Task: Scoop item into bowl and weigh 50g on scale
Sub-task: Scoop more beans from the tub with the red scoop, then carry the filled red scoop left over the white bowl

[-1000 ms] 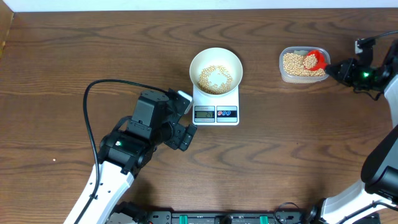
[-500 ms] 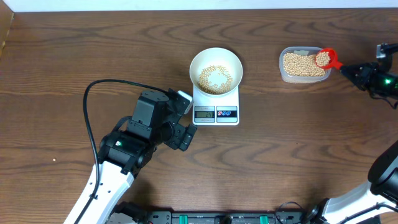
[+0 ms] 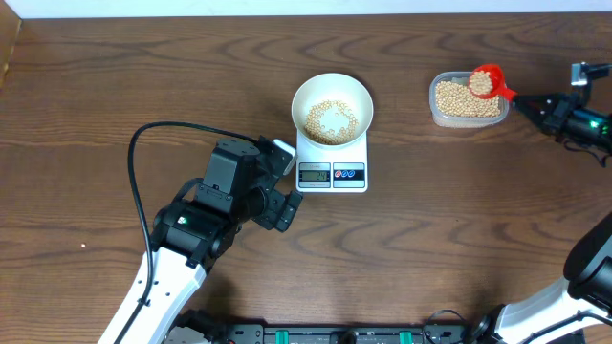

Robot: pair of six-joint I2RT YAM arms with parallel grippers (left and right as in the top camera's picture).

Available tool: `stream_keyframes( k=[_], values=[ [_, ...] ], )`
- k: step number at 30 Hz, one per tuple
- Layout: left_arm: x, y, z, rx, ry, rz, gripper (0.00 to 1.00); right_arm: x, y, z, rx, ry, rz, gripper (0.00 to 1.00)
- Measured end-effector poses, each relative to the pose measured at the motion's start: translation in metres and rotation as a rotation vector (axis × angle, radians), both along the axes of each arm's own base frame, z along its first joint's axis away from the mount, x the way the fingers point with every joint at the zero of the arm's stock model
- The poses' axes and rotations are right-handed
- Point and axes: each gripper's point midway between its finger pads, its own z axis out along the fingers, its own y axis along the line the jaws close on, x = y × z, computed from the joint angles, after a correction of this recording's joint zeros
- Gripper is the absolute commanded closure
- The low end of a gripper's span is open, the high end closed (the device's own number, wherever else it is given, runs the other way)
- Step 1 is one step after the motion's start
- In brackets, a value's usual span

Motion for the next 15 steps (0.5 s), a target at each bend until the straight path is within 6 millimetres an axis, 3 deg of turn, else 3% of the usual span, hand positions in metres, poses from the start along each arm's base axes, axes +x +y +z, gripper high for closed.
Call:
stream_keyframes(
  k=[6, 15],
  values=[
    [0.0, 0.0, 0.0, 0.0, 0.0, 0.0, 0.09, 0.003, 0.034, 0.005, 0.036, -0.002, 0.081, 0.99],
    [0.0, 0.0, 0.0, 0.0, 0.0, 0.0, 0.09, 0.013, 0.103, 0.015, 0.061, -0.021, 0.224, 0.99]
  ],
)
